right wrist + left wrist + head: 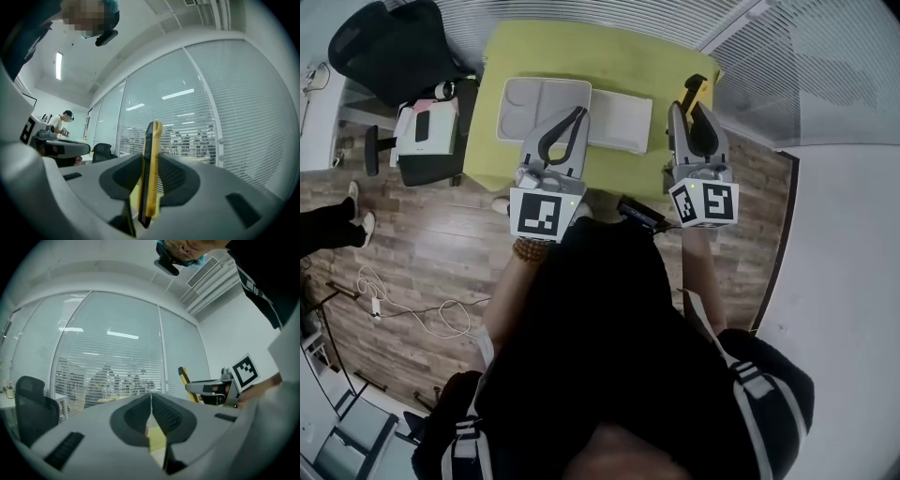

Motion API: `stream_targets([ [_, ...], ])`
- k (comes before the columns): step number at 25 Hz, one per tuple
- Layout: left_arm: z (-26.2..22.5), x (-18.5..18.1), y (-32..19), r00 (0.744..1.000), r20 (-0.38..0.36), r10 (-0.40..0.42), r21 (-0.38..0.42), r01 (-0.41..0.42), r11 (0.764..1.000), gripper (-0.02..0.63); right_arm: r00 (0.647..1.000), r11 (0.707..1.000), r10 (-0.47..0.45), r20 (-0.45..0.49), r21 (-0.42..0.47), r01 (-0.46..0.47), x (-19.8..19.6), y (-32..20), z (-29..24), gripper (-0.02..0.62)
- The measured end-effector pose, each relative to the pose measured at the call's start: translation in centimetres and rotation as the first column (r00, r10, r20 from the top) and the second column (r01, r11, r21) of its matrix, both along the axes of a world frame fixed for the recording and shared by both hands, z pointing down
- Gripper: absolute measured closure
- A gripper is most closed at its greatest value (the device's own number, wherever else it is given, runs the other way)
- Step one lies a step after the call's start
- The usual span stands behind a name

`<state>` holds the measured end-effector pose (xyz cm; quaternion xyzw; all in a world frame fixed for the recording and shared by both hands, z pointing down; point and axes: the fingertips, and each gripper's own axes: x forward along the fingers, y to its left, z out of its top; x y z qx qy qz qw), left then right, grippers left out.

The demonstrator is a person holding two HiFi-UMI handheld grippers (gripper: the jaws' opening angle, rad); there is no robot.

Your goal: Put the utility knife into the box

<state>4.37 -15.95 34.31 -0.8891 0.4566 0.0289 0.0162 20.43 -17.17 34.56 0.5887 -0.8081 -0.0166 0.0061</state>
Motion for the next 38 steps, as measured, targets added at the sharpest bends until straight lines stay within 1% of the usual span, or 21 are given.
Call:
stream_targets([
  [4, 0.3, -1.1, 0.0, 1.0, 0.001, -0.03, 0.004, 0.03, 1.0, 0.586, 0.999, 0.999, -0.029, -0.016, -0.017, 0.029, -0.7, -0.4, 1.4, 0.491],
  [8, 0.2, -3.0, -0.1, 0.998, -0.008, -0.059, -0.003, 0.059, 0.998, 0.586, 0.998, 0.997, -0.059, -0.026, -0.045, 0.058, -2.2, -1.1, 2.1, 0.491],
  [11, 0.4, -3.5, 0.1, 0.997, -0.018, -0.074, -0.012, 0.073, 0.997, 0.586, 0.996, 0.995, -0.074, -0.039, -0.072, 0.071, -2.2, -1.4, 3.2, 0.491],
  [16, 0.6, -4.6, 0.1, 0.996, -0.011, -0.089, -0.015, 0.089, 0.996, 0.586, 0.994, 0.99, -0.085, -0.065, -0.117, 0.077, -2.4, -1.8, 5.1, 0.491],
  [27, 0.6, -5.1, 0.2, 0.995, -0.02, -0.097, -0.018, 0.097, 0.995, 0.586, 0.986, 0.978, -0.124, -0.107, -0.182, 0.104, -3.5, -2.4, 8.1, 0.491],
  [33, 0.7, -4.8, 0.2, 0.995, -0.023, -0.094, -0.026, 0.093, 0.995, 0.586, 0.974, 0.97, -0.153, -0.169, -0.212, 0.116, -4.1, -2.5, 9.4, 0.491],
  [35, 0.7, -4.7, 0.2, 0.995, -0.024, -0.093, -0.029, 0.092, 0.995, 0.586, 0.974, 0.964, -0.162, -0.156, -0.234, 0.123, -4.2, -2.7, 10.0, 0.491],
  [38, 0.7, -4.7, 0.3, 0.995, -0.026, -0.093, -0.033, 0.092, 0.995, 0.586, 0.984, 0.953, -0.156, -0.08, -0.273, 0.129, -4.0, -3.0, 10.7, 0.491],
])
